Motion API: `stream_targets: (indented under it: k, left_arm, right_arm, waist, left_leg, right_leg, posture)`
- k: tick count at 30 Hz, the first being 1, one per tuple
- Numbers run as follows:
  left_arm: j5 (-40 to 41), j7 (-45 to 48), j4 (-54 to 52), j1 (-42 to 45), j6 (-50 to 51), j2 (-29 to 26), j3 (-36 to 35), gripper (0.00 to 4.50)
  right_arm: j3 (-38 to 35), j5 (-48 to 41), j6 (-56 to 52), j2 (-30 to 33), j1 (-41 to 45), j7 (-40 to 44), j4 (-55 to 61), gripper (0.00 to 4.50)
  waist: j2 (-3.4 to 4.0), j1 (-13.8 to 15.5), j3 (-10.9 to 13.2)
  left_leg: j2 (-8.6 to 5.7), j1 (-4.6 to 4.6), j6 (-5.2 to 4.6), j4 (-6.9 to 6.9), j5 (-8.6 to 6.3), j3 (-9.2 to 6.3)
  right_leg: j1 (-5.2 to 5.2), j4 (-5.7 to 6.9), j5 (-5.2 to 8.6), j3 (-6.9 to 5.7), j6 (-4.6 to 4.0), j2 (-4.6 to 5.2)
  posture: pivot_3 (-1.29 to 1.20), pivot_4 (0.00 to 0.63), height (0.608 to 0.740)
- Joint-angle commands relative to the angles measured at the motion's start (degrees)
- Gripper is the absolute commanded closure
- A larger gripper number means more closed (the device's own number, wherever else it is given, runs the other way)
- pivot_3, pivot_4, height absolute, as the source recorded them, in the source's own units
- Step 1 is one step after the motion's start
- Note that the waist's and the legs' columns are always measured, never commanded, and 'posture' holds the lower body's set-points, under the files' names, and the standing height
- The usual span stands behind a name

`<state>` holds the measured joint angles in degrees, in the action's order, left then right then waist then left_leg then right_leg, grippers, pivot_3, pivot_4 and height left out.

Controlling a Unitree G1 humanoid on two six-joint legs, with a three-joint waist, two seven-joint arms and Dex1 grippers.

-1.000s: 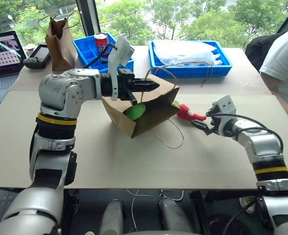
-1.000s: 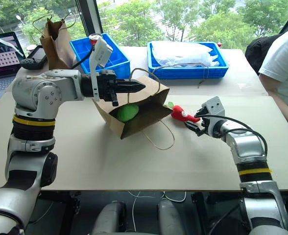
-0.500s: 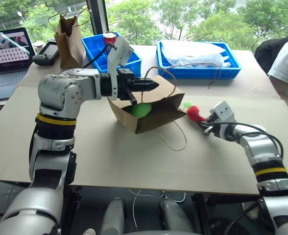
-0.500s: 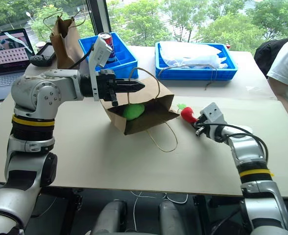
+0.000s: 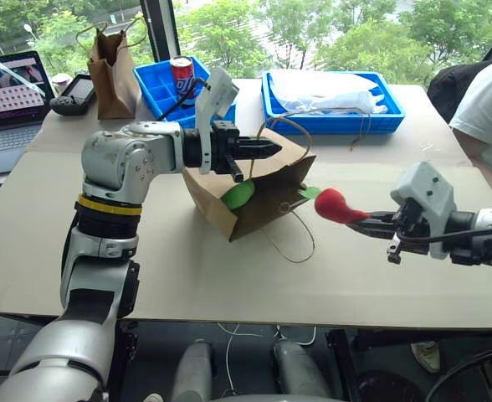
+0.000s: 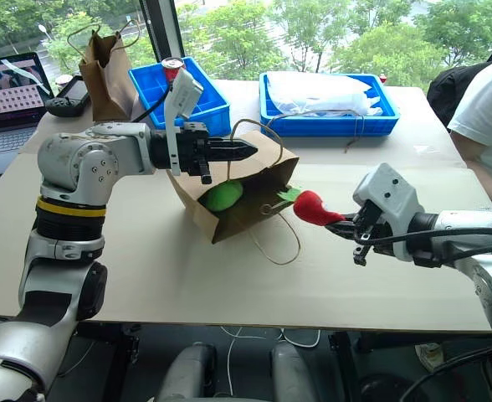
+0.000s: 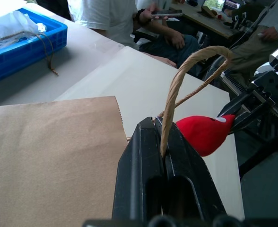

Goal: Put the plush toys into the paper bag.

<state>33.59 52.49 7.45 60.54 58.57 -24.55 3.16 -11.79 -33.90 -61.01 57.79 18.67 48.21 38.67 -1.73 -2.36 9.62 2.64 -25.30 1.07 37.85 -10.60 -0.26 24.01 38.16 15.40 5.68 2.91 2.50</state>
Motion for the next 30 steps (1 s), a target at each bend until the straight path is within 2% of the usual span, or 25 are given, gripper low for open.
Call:
stream_targets:
  k: [1, 5, 10, 14, 17, 21, 27, 30]
  left_arm:
    - [0.3, 0.3, -1.2, 1.9, -1.1, -0.2, -0.6, 4.50]
    - [0.7, 0.0, -1.9, 1.8, -0.7, -0.3, -1.0, 4.50]
    - [1.3, -0.7, -3.1, 1.4, 0.2, -0.4, -1.6, 4.50]
    - [1.9, -1.3, -4.0, 1.0, 0.9, -0.4, -2.1, 4.50]
    - [2.0, -1.7, -4.3, 0.6, 1.3, -0.7, -2.5, 4.50]
    - [2.1, -2.0, -4.4, 0.4, 1.5, -1.0, -2.7, 4.50]
    - [2.3, -2.4, -4.2, 0.3, 1.2, -0.5, -2.6, 4.50]
    - [2.2, -2.2, -3.6, 0.5, 0.8, -0.4, -2.4, 4.50]
  right_arm:
    - [6.4, 1.4, -0.5, -4.9, 4.9, -6.0, -0.5, 4.42]
    - [14.0, 4.7, 1.5, -11.6, 8.9, -10.2, -4.9, 4.42]
    - [22.4, 12.2, 6.9, -19.0, 16.0, -14.1, -16.5, 4.42]
    - [24.5, 18.5, 14.7, -26.4, 20.9, -19.0, -28.4, 4.42]
    - [22.8, 18.4, 16.2, -30.3, 21.0, -19.8, -30.5, 3.42]
    - [20.4, 16.3, 14.3, -32.0, 19.6, -19.1, -27.9, 2.07]
    - [8.2, 6.3, 3.7, -32.1, 14.5, -20.1, -16.9, 0.08]
    - [-0.9, 0.2, -3.3, -29.4, 8.0, -19.2, -10.7, 0.03]
  waist:
    - [0.00, -0.1, 0.0]
    - [0.00, 0.0, 0.0]
    - [0.00, -0.1, 0.0]
    - [0.00, -0.2, 0.0]
    - [0.00, 0.1, 0.0]
    - [0.00, 0.2, 0.0]
    - [0.00, 0.6, 0.0]
    - [0.01, 0.6, 0.0]
  left_leg:
    - [0.00, 0.00, 0.00, 0.00, 0.00, 0.00]
    - [0.00, -0.04, 0.00, 0.00, 0.00, 0.00]
    - [-0.02, -0.11, 0.00, 0.00, 0.00, 0.00]
    - [-0.01, -0.10, 0.00, 0.00, 0.00, 0.01]
    - [0.00, -0.11, 0.01, -0.02, 0.01, -0.01]
    - [-0.01, -0.25, 0.01, -0.02, 0.00, -0.03]
    - [-0.02, -0.24, 0.01, -0.01, 0.00, -0.08]
    - [-0.01, -0.22, 0.01, -0.01, 0.01, -0.08]
  right_leg:
    - [0.01, 0.00, 0.00, 0.01, 0.00, 0.00]
    - [0.07, 0.03, -0.11, 0.01, -0.19, 0.00]
    - [0.13, 0.01, -0.14, 0.00, -0.24, 0.02]
    - [0.13, 0.04, -0.15, 0.00, -0.26, 0.01]
    - [0.15, 0.07, -0.16, -0.03, -0.27, 0.00]
    - [0.22, 0.02, -0.16, -0.05, -0.27, 0.03]
    - [0.18, 0.04, -0.16, -0.09, -0.27, 0.04]
    - [0.18, 0.07, -0.16, -0.09, -0.27, 0.03]
  posture:
    - [0.00, 0.150, 0.715]
    - [0.00, 0.150, 0.715]
    - [0.00, 0.150, 0.715]
    - [0.00, 0.150, 0.715]
    - [0.00, 0.150, 0.715]
    - [0.00, 0.150, 0.715]
    - [0.00, 0.150, 0.715]
    - [0.00, 0.150, 0.715]
